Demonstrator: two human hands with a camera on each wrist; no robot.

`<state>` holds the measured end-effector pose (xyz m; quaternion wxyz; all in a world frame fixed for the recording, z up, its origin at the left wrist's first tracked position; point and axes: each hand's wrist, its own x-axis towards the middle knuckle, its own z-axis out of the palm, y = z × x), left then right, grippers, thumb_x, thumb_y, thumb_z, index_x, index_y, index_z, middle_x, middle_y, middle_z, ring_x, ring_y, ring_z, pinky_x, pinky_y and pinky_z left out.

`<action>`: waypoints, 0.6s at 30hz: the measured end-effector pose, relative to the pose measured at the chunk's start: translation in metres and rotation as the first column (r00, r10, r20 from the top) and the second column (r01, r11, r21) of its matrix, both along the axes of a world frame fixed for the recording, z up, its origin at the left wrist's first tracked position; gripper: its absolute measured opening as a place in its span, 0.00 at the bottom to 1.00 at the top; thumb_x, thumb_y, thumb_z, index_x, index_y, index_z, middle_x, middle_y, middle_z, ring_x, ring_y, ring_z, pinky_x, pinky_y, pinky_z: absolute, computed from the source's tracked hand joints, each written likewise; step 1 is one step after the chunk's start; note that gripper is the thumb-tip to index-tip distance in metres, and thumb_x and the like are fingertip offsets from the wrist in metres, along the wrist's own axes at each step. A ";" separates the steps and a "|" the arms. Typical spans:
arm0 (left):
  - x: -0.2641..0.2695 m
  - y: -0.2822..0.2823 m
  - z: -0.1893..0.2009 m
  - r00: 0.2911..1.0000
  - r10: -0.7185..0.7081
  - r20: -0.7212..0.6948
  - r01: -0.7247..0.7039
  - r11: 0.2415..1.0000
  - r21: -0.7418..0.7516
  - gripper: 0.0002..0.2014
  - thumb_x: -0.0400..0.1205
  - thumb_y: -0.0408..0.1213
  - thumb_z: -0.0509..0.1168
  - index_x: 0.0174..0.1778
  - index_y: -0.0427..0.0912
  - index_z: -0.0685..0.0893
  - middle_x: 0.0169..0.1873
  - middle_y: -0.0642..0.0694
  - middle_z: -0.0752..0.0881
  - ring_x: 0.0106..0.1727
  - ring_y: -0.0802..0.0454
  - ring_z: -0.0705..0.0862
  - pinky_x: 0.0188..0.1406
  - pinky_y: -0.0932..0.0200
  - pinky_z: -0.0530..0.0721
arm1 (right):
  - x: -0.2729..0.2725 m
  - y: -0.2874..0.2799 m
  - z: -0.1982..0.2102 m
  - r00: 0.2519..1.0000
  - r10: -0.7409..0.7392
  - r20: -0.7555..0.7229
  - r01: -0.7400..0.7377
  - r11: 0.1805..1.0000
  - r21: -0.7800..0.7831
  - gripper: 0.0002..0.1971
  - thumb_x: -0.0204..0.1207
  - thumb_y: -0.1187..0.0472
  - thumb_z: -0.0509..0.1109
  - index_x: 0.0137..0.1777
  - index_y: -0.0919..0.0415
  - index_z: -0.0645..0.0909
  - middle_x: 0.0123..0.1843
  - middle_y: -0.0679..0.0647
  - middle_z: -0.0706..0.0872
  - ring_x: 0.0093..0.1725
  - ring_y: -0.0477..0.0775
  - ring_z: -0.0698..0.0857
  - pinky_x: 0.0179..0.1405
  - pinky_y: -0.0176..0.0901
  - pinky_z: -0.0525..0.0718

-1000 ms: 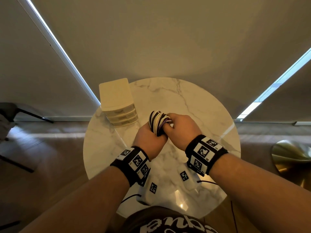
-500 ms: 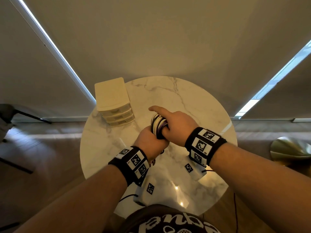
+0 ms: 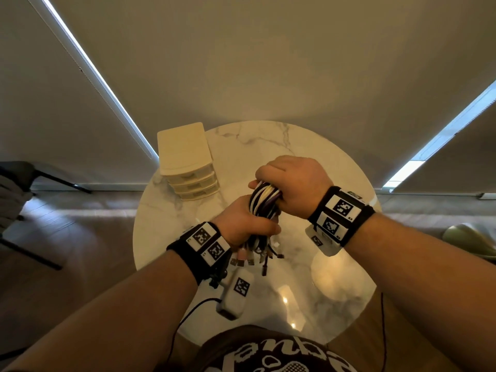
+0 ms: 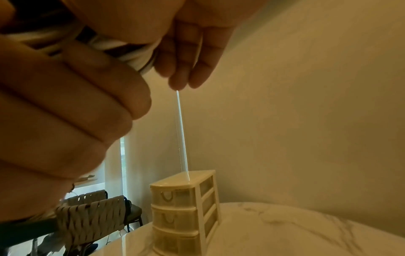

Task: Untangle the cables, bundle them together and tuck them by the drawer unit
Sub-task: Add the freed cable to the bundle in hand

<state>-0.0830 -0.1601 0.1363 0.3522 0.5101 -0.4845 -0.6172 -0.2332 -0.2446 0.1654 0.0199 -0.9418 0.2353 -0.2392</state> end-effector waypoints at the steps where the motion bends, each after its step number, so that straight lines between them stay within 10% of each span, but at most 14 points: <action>1: 0.001 0.001 -0.001 0.998 -0.006 -0.066 0.007 1.000 0.016 0.09 0.65 0.33 0.78 0.33 0.48 0.85 0.30 0.46 0.81 0.33 0.49 0.79 0.37 0.53 0.78 | 0.001 -0.001 0.001 0.999 0.050 0.000 -0.050 0.999 -0.023 0.18 0.68 0.64 0.80 0.57 0.55 0.84 0.43 0.52 0.90 0.41 0.62 0.89 0.30 0.43 0.79; 4: 0.002 0.003 -0.002 0.978 -0.045 -0.203 0.061 0.996 0.071 0.08 0.70 0.30 0.77 0.35 0.44 0.84 0.29 0.44 0.79 0.31 0.49 0.79 0.33 0.54 0.78 | -0.002 -0.002 0.000 0.987 0.155 -0.033 -0.157 0.985 -0.067 0.36 0.65 0.69 0.79 0.74 0.50 0.79 0.55 0.52 0.91 0.47 0.62 0.89 0.29 0.47 0.84; 7: -0.002 0.002 -0.006 0.981 -0.013 -0.192 0.040 0.990 0.136 0.06 0.71 0.31 0.77 0.36 0.43 0.85 0.30 0.42 0.80 0.31 0.47 0.80 0.36 0.52 0.79 | -0.004 -0.004 -0.003 0.976 0.191 -0.101 -0.204 0.970 -0.134 0.32 0.67 0.70 0.71 0.74 0.52 0.82 0.55 0.53 0.91 0.47 0.62 0.89 0.28 0.49 0.84; 12: -0.011 -0.003 -0.009 0.993 0.035 0.111 -0.055 0.983 0.176 0.04 0.76 0.31 0.76 0.40 0.39 0.87 0.34 0.36 0.86 0.32 0.46 0.86 0.36 0.52 0.86 | 0.007 -0.005 0.018 0.797 -0.198 -0.570 0.273 0.961 0.048 0.11 0.81 0.50 0.64 0.59 0.50 0.81 0.37 0.47 0.80 0.39 0.58 0.81 0.35 0.46 0.75; 18: -0.008 -0.010 -0.015 0.916 0.026 0.401 -0.092 0.985 0.146 0.05 0.79 0.37 0.76 0.44 0.41 0.88 0.31 0.42 0.90 0.27 0.53 0.87 0.32 0.54 0.86 | 0.016 -0.003 0.014 0.750 -0.214 -0.626 0.392 0.906 0.160 0.17 0.81 0.54 0.64 0.70 0.47 0.77 0.35 0.48 0.74 0.38 0.58 0.80 0.33 0.46 0.76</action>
